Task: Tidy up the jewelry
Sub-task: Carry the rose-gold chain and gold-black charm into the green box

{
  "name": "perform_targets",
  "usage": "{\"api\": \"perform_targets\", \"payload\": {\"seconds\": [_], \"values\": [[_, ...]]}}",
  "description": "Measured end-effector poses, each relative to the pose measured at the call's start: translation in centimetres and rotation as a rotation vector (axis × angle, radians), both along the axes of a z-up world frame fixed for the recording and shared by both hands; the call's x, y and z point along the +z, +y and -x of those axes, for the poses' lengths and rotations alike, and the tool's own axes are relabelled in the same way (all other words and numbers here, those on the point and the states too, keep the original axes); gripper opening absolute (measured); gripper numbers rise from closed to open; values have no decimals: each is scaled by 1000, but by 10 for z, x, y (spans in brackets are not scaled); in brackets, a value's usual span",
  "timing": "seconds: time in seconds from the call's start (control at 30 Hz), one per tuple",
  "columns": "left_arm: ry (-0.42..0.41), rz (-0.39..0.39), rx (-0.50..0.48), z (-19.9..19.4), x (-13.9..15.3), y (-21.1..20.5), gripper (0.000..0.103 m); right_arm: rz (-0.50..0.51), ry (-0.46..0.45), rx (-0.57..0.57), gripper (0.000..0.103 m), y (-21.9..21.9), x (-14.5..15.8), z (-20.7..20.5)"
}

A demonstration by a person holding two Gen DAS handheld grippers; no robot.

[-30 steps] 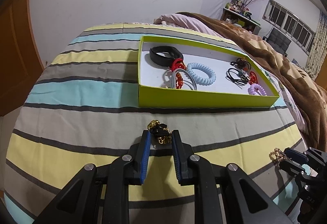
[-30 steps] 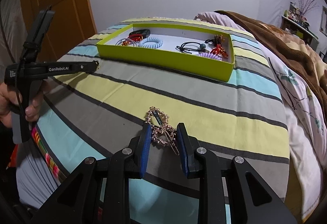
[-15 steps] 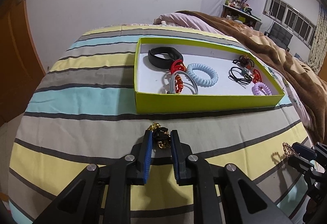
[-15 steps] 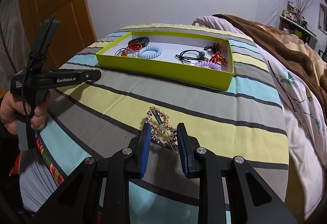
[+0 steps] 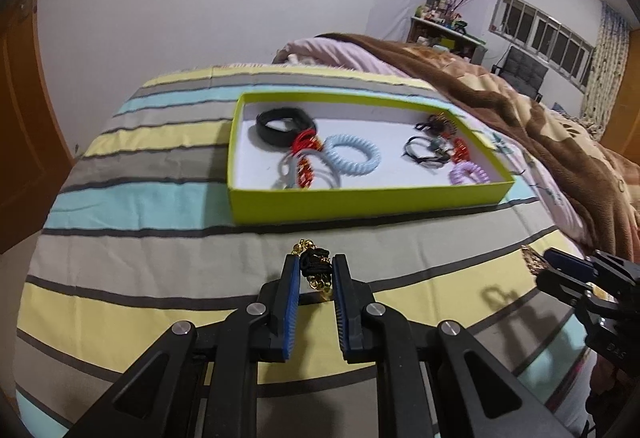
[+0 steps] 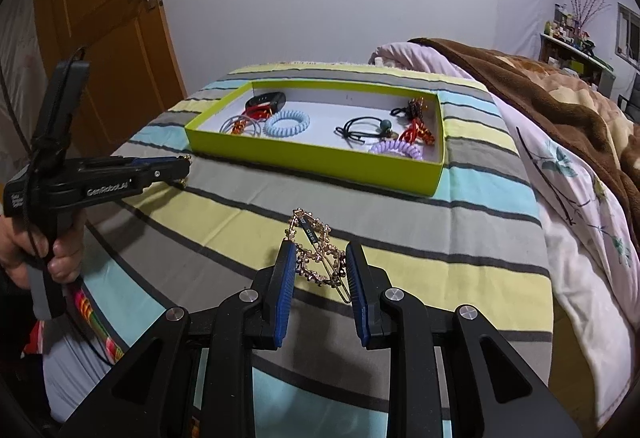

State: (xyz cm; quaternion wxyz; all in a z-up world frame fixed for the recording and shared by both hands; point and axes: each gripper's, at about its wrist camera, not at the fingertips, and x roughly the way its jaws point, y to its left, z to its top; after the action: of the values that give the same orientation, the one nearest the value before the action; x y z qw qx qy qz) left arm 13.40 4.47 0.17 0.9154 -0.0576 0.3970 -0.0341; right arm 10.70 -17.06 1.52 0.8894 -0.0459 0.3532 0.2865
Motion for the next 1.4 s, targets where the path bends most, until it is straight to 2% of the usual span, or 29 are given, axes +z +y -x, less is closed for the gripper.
{"api": "perform_targets", "payload": {"seconds": [0.4, 0.8, 1.07, 1.4], "values": [[-62, -3, -48, -12, 27, -19, 16, -19, -42, 5, 26, 9, 21, -22], [-77, -42, -90, -61, 37, -30, 16, -26, -31, -3, 26, 22, 29, -72], [-52, -72, -112, -108, 33, -33, 16, 7, -16, -21, 26, 35, 24, -118], [12, -57, -110, -161, 13, -29, 16, 51, 26, -54, 26, 47, 9, -173]]}}
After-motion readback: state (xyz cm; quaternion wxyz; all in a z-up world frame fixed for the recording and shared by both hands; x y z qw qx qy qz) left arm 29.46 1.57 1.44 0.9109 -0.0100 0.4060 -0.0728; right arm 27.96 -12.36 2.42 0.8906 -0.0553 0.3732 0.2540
